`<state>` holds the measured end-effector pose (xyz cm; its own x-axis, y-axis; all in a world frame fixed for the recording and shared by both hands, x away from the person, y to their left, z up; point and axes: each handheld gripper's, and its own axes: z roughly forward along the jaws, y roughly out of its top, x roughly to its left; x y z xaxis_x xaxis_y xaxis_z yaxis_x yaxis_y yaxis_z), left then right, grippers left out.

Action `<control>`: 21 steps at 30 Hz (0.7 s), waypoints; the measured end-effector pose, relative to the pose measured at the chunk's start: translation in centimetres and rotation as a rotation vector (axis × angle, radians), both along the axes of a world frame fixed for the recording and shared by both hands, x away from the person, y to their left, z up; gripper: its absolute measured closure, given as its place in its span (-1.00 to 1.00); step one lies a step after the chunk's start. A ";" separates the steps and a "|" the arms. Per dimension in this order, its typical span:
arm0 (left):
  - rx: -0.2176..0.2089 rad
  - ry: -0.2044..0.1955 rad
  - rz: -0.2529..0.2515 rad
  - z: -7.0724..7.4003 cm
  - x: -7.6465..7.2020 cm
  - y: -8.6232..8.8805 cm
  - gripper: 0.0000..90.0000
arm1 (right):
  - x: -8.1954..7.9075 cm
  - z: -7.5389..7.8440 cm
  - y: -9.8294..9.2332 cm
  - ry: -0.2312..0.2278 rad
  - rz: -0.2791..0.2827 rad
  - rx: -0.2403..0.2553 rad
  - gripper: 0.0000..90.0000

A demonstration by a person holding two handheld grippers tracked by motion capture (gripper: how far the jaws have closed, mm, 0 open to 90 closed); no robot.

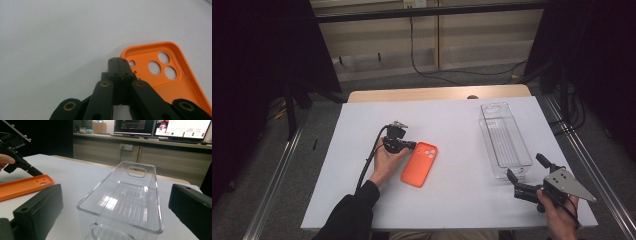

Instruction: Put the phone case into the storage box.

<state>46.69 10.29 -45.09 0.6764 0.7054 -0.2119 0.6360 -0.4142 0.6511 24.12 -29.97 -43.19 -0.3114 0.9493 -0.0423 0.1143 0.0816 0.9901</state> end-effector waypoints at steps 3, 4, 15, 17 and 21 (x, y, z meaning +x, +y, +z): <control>0.008 -0.006 -0.005 0.0 0.0 -0.3 1.00 | 0.0 0.0 0.0 0.001 0.001 -0.001 -1.00; 0.007 -0.006 -0.001 0.0 0.0 -0.4 1.00 | 0.0 0.0 0.0 0.000 0.000 0.000 -1.00; 0.011 -0.016 -0.017 0.0 -0.1 -1.2 1.00 | 0.0 0.0 0.0 0.002 -0.004 -0.002 -1.00; 0.004 -0.019 -0.014 -0.1 -0.1 -1.4 1.00 | 0.0 0.0 0.0 0.001 -0.001 -0.001 -1.00; -0.001 -0.023 -0.019 -0.1 -0.2 -1.4 1.00 | 0.0 0.0 -0.1 0.002 -0.002 0.000 -1.00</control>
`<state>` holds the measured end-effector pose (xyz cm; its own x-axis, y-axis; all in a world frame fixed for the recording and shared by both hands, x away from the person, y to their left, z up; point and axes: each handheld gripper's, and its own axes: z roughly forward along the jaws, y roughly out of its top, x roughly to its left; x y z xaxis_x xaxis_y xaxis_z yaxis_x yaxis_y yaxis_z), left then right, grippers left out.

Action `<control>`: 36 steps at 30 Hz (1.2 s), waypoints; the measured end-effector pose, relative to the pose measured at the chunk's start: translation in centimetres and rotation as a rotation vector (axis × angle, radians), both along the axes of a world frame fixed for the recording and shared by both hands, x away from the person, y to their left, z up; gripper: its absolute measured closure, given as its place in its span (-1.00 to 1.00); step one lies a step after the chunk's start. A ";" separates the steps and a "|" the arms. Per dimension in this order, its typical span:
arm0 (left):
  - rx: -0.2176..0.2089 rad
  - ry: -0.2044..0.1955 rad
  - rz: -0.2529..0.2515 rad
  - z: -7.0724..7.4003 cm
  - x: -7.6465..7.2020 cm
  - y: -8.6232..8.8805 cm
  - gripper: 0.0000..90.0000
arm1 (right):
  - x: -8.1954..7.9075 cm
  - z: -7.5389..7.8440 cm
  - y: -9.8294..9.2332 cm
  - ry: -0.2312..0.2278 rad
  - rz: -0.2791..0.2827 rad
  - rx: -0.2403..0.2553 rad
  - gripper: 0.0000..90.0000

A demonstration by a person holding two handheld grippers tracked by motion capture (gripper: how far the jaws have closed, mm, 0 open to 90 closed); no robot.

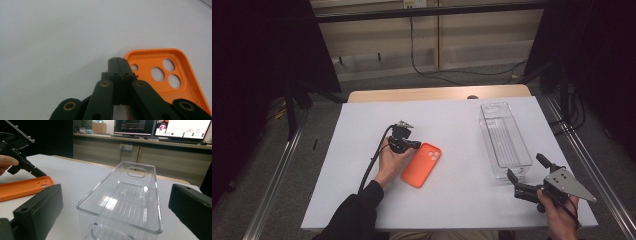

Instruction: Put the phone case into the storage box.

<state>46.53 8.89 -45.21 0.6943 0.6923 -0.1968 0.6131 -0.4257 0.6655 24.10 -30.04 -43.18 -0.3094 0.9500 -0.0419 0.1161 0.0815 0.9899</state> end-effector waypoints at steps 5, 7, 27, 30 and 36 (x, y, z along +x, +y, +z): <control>-0.032 -0.009 -0.003 0.2 -0.1 0.6 1.00 | 0.0 0.0 -0.1 -0.005 0.000 -0.002 -1.00; -0.051 -0.020 0.003 0.5 -0.3 1.0 0.98 | -0.1 0.0 -0.1 -0.005 0.000 -0.002 -1.00; -0.119 -0.080 -0.037 2.3 -2.2 3.5 0.38 | -0.1 0.0 0.0 -0.008 -0.002 -0.001 -1.00; -0.118 -0.101 -0.027 2.5 -2.5 4.0 0.14 | -0.1 0.0 0.0 -0.006 -0.004 -0.003 -1.00; -0.117 -0.134 -0.011 2.8 -3.2 4.4 -0.29 | -0.1 0.1 0.0 -0.008 -0.004 -0.003 -1.00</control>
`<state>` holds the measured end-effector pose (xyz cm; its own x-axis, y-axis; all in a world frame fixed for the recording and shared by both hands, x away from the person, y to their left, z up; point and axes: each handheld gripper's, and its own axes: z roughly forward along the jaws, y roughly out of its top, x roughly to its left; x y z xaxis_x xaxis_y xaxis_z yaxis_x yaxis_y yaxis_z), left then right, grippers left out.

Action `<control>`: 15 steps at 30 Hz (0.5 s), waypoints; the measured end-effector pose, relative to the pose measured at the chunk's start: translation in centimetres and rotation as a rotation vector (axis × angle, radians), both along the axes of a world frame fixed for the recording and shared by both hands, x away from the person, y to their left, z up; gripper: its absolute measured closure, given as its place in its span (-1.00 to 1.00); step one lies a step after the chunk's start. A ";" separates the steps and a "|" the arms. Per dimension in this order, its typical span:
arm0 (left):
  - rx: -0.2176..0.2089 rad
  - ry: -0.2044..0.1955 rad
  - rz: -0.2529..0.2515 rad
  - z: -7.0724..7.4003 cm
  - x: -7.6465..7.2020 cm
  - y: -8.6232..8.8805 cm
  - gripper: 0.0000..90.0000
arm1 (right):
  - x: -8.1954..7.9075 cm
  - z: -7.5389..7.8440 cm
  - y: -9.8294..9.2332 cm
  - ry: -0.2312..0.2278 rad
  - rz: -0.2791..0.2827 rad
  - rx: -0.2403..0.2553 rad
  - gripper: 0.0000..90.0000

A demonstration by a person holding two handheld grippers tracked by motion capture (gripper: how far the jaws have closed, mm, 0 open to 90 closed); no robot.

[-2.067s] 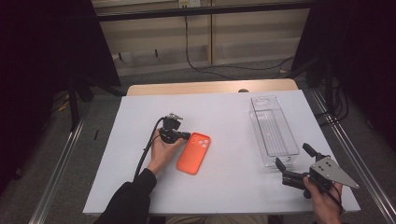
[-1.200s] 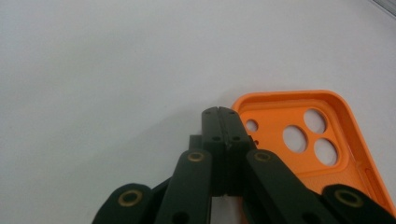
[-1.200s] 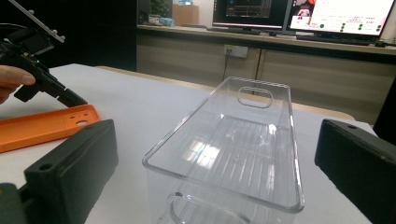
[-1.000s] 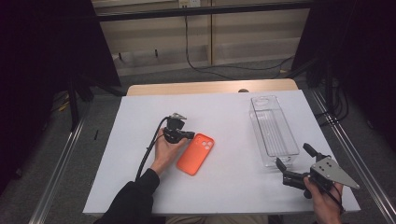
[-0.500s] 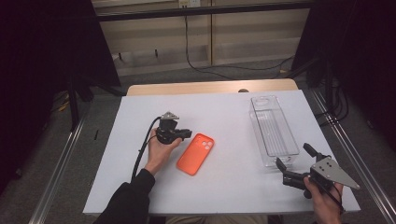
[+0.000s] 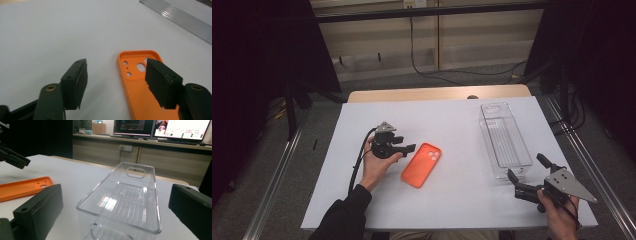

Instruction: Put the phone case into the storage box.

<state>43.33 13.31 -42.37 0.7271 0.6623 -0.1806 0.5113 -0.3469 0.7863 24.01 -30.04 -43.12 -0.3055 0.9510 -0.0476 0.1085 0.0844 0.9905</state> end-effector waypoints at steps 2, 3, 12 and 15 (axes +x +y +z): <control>-0.001 -0.011 0.000 0.2 -0.3 0.0 -0.48 | 0.0 0.0 0.0 0.001 -0.001 0.001 -1.00; -0.005 -0.013 -0.003 0.3 -0.5 0.0 -0.53 | 0.0 0.0 0.0 0.001 -0.001 0.000 -1.00; -0.023 0.011 -0.031 0.7 -1.5 0.7 -0.89 | 0.0 0.0 0.0 0.002 0.004 -0.002 -1.00; -0.023 0.019 -0.042 0.6 -2.0 0.9 -0.89 | 0.0 0.0 0.0 0.002 0.001 0.000 -1.00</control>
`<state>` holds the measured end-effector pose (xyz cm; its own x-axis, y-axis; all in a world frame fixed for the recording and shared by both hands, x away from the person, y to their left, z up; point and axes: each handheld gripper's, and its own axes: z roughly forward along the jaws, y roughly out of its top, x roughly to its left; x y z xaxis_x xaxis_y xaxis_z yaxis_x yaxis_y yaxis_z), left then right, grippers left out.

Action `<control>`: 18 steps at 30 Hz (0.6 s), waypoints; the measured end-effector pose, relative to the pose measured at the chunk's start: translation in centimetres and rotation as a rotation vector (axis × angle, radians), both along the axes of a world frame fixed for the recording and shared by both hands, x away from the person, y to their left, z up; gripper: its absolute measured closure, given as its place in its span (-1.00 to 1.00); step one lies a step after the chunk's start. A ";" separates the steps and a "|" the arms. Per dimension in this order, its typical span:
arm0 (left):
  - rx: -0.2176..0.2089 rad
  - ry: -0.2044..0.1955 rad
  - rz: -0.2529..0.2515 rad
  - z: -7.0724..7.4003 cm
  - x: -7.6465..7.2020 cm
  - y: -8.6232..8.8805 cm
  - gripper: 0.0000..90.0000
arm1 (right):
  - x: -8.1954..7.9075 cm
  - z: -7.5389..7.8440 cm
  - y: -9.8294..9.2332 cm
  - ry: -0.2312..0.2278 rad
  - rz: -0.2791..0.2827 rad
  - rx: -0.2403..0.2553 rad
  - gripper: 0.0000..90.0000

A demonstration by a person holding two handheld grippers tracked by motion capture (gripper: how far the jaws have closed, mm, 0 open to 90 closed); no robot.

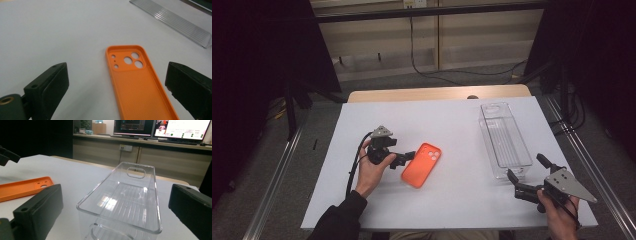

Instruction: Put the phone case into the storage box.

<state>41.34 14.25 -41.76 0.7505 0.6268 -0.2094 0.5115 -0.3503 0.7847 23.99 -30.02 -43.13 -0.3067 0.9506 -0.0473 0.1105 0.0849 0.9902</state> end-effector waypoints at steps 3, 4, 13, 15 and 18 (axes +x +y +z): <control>0.006 0.020 -0.011 -0.1 -0.5 0.2 -0.89 | 0.0 0.0 0.0 -0.001 0.005 -0.001 -1.00; 0.009 0.017 -0.013 -0.1 -0.6 0.3 -0.89 | 0.0 0.0 0.0 -0.001 0.005 0.000 -1.00; 0.061 0.067 -0.046 -0.5 -1.4 -0.4 -0.87 | 0.0 0.0 0.0 -0.003 0.007 0.001 -1.00; 0.083 0.054 -0.043 -0.5 -1.5 -0.9 -0.87 | 0.0 0.0 0.0 -0.003 0.004 0.000 -1.00; 0.089 0.047 -0.041 -0.7 -1.6 -1.4 -0.87 | 0.0 0.0 0.0 -0.003 0.006 0.000 -1.00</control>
